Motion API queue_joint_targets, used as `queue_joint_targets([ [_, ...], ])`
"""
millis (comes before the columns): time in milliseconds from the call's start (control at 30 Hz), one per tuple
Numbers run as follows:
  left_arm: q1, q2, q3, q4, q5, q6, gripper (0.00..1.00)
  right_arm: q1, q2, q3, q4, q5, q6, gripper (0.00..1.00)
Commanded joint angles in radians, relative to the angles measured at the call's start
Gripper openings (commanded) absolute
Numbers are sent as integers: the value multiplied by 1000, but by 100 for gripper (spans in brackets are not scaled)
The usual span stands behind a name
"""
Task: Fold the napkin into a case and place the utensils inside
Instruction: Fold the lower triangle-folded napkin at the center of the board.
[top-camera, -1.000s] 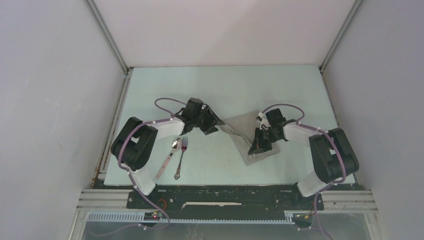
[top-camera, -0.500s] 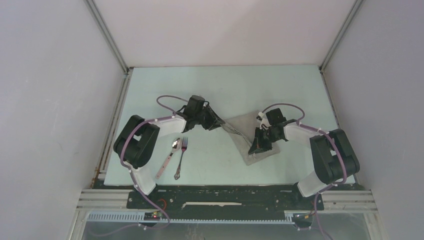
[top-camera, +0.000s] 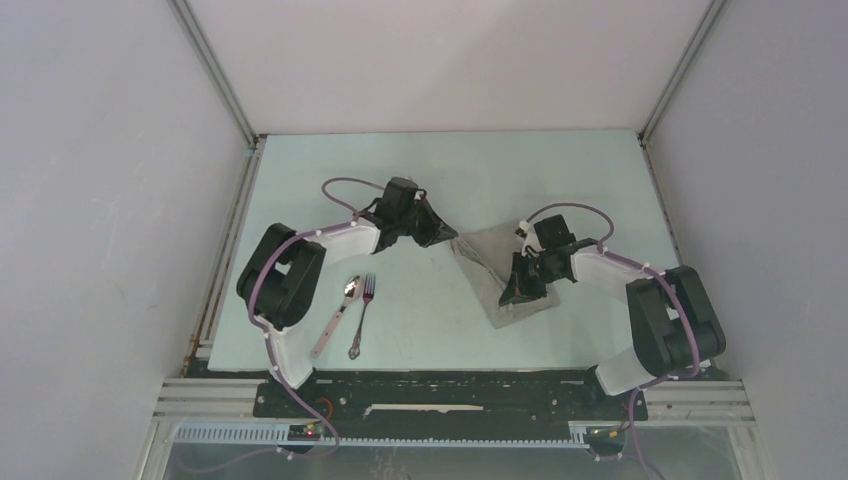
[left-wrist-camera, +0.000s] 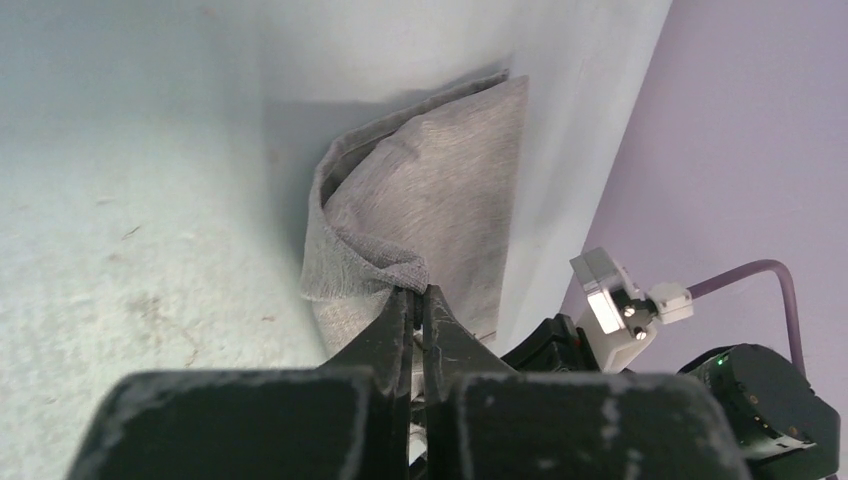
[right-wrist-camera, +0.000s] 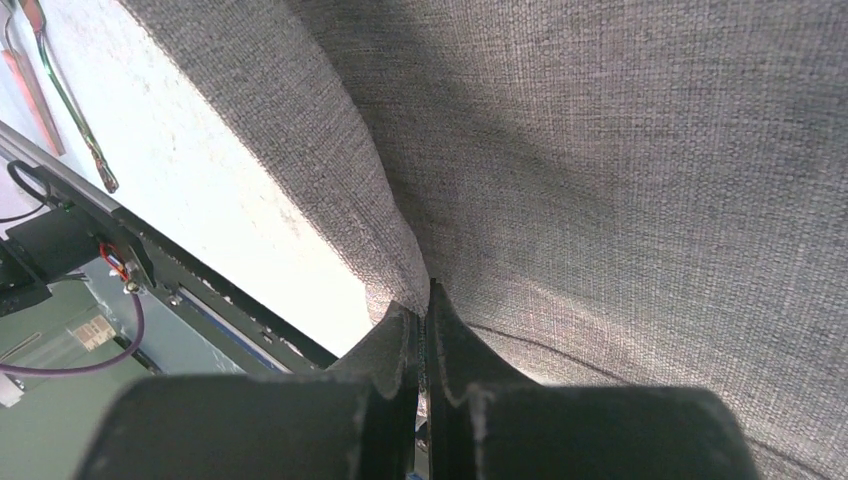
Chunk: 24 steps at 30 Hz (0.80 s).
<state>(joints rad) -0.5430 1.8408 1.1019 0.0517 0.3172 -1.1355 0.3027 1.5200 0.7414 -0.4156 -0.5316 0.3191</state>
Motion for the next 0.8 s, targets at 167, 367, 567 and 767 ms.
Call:
queue_joint_targets([
  [167,-50,91,163,-18,14,-9,0,0,-38,0,-34,63,-16,0],
  [367,-72,159,235,-34,17,-13,0,-10,-40,-11,-41,95,-6,0],
  [567,-86,220,307,-45,26,-10,0,-31,-37,-32,-28,84,8,0],
  [767,-92,269,355,-78,25,-13,0,-35,-24,-34,-19,76,5,0],
])
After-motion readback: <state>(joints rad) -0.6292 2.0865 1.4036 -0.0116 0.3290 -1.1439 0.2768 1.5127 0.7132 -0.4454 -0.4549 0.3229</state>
